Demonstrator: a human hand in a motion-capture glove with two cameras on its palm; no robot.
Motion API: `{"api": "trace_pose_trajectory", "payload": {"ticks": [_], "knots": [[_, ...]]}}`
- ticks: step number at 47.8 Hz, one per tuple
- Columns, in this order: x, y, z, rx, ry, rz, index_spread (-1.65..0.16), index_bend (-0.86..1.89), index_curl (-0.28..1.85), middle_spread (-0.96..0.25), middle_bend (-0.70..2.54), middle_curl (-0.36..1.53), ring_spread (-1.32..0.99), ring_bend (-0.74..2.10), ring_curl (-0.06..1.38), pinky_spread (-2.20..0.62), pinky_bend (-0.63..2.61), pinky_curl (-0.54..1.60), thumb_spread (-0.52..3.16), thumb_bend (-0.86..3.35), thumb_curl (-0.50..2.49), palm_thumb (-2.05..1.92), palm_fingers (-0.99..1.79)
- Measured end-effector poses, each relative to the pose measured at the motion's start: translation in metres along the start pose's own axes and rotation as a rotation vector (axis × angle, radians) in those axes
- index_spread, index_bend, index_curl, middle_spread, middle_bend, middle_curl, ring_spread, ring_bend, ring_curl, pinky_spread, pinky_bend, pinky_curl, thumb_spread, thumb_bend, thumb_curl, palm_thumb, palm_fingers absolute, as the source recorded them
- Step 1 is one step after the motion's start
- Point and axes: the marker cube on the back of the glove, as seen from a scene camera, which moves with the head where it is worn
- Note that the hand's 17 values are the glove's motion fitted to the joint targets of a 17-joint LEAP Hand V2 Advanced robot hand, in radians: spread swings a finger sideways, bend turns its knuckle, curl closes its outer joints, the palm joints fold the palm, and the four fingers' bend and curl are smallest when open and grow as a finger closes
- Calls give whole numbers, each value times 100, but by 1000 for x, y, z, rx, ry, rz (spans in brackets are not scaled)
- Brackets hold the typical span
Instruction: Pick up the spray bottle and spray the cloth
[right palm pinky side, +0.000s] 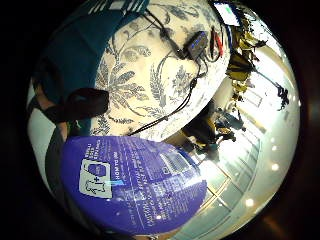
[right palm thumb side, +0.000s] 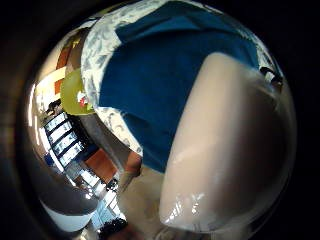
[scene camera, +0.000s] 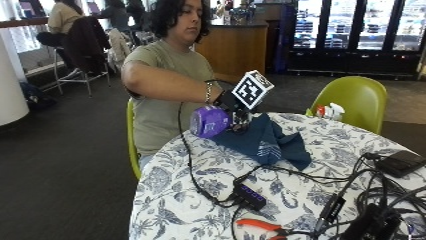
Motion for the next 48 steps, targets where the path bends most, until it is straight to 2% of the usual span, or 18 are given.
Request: {"api": "trace_pose_trajectory", "payload": {"ticks": [5,9,21,26,32,38,48], "knots": [[-6,-2,-2,4,19,11,-26,33,57,-17,58,55,-19,56,48,-24,37,41,8,-3,76,106,131],[-9,3,-28,49,-68,0,-26,32,58,-17,58,55,-19,56,49,-24,37,41,8,-3,76,106,131],[-48,20,-139,369,-466,-207,-26,32,58,-17,58,55,-19,56,49,-24,37,42,8,-3,77,105,131],[-79,13,-165,497,-632,-309,-26,32,58,-17,58,55,-19,56,49,-24,38,42,8,-3,77,104,132],[-124,-4,-170,573,-882,-442,-26,32,59,-17,58,55,-19,55,49,-24,38,42,9,-3,77,104,132],[-173,-29,-166,653,-1239,-574,-26,32,59,-17,58,55,-19,55,49,-24,38,42,9,-3,77,104,131],[-211,-75,-123,750,-1305,-629,-26,30,59,-17,57,55,-17,56,49,-24,39,42,11,-3,78,103,132]]}}
